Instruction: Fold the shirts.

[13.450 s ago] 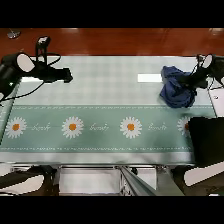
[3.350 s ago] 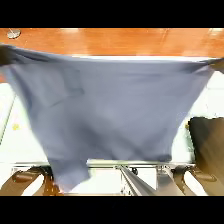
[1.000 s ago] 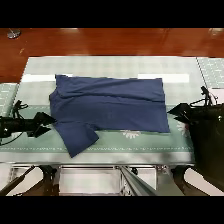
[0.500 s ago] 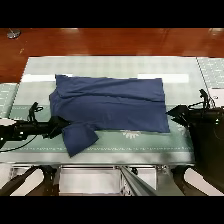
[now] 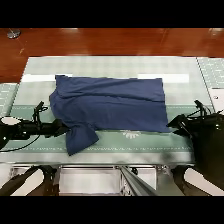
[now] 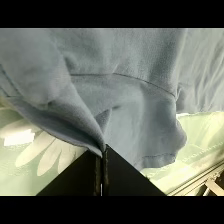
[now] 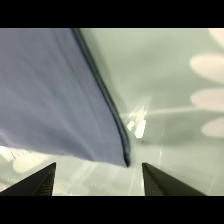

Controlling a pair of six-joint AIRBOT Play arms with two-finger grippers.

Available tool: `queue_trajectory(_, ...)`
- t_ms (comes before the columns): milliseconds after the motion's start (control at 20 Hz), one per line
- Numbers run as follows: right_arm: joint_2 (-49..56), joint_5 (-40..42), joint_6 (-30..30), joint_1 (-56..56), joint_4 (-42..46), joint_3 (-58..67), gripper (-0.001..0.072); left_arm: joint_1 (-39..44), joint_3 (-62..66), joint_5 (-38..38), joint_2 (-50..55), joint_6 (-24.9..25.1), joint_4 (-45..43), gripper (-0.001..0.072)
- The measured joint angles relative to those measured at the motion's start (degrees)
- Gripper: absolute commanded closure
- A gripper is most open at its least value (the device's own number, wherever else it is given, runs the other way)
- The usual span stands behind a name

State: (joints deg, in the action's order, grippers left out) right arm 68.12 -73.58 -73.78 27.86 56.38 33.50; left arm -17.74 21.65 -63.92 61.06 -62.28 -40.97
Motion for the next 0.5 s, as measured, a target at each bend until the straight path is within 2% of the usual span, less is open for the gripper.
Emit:
queue_trajectory(250,4.7,0.7,1.4,-4.6,-4.5,-0.3,0.0104,0.1,0.0,-0.1,0.0,0.1,0.1,0.0689)
queue_trajectory(300,5.4,1.6,1.7,-5.1,-6.0,-0.1,0.0187,0.1,0.0,-0.1,0.0,0.0,0.1,0.0689)
queue_trajectory(400,6.5,4.7,2.3,-5.7,-6.7,0.6,0.0690,0.1,0.2,-0.3,0.0,0.1,0.1,0.0689)
queue_trajectory(500,7.1,4.8,3.3,-6.0,-8.0,2.1,0.0687,-0.2,1.6,-0.7,0.0,0.2,0.0,0.0689)
